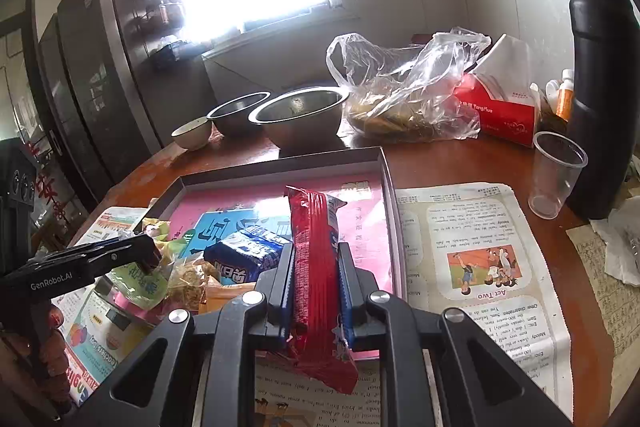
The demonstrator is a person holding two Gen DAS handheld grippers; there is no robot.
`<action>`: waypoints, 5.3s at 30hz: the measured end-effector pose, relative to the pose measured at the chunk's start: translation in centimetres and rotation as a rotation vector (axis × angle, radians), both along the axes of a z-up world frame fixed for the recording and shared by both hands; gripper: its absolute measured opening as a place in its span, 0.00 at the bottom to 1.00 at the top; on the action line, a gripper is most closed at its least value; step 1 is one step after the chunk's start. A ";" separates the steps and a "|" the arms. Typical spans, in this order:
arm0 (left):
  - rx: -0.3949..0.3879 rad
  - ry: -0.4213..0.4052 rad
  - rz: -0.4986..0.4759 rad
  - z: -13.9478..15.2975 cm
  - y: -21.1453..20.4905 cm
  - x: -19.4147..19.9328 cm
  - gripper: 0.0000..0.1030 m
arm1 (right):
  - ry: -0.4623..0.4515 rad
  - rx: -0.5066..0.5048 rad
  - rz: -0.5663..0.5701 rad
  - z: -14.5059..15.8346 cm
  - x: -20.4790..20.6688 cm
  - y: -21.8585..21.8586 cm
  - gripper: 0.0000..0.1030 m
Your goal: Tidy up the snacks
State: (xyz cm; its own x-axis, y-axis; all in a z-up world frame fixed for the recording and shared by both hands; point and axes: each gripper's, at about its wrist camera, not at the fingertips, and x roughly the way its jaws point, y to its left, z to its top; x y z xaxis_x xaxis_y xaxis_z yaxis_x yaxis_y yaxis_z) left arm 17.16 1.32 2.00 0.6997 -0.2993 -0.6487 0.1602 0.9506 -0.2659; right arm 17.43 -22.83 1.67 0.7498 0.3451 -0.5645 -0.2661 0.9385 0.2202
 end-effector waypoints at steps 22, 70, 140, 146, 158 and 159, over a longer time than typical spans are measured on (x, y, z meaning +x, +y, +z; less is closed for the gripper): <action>0.115 -0.007 -0.031 -0.4 -3.1 0.4 0.27 | 0.067 0.022 -0.082 -2.1 2.4 -0.7 0.19; 0.076 0.007 -0.007 -0.6 -2.2 -0.3 0.34 | 0.102 0.138 -0.139 -2.5 0.5 -2.8 0.33; 0.133 -0.023 0.030 0.9 -2.0 -11.1 0.77 | -0.131 -0.123 -0.120 1.7 -11.2 1.5 0.98; 0.163 0.005 0.048 -0.5 -2.2 -12.8 0.77 | -0.125 -0.156 -0.136 0.7 -13.2 2.1 0.98; 0.200 0.020 0.065 -1.0 -1.8 -13.8 0.77 | -0.043 -0.151 -0.123 -1.3 -14.8 2.6 0.98; 0.204 0.018 0.067 -1.0 -1.8 -13.8 0.77 | -0.044 -0.152 -0.123 -1.3 -14.9 2.7 0.98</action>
